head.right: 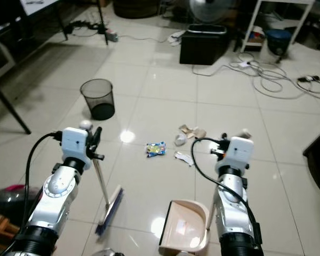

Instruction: Sweep floor

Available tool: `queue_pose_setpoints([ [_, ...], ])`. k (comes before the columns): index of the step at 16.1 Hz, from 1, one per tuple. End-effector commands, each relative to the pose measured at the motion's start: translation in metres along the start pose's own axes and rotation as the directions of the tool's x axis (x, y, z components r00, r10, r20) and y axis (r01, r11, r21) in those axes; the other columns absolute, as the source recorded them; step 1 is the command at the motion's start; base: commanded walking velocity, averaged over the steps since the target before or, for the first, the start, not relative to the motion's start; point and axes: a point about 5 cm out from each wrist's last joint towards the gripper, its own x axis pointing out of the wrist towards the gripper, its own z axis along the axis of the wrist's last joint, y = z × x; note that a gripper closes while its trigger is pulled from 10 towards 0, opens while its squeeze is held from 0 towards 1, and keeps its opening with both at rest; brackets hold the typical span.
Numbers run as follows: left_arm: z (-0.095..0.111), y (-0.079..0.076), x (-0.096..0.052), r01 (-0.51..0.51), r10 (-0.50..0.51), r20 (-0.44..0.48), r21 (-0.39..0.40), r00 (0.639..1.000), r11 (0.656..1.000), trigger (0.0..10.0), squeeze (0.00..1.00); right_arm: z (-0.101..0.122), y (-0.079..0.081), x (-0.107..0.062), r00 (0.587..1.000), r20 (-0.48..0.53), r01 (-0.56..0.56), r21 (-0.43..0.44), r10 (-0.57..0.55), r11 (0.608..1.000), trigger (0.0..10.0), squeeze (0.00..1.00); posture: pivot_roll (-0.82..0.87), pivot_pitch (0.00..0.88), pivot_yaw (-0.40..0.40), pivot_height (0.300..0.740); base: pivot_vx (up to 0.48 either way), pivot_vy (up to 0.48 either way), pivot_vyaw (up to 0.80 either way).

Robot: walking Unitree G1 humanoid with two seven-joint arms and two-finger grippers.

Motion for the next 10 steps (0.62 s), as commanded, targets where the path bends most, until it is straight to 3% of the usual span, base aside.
queue_pose_setpoints([
  [1,0.0135,0.0029,0.0046,-0.007,0.006,0.067,0.006,0.998,1.0,10.0,0.0,0.0086,-0.0002,0.0044,0.999,0.036,0.002,0.003,-0.002,1.0,10.0,0.0,-0.06,0.043,0.023,0.74,0.345,0.0,-0.61],
  [2,0.0138,0.003,0.0047,-0.008,0.007,0.069,0.004,0.998,1.0,10.0,0.0,0.0088,-0.0001,0.0045,0.999,0.038,0.002,0.002,-0.002,1.0,10.0,0.0,-0.06,0.043,0.023,0.74,0.356,0.0,-0.59],
  [10,0.0132,0.0035,0.0044,-0.009,0.009,0.07,0.001,0.997,1.0,10.0,0.0,0.0117,-0.0011,0.0069,0.999,0.051,0.007,-0.004,-0.007,1.0,10.0,0.0,-0.06,0.043,0.024,0.74,0.41,0.0,0.0],
])
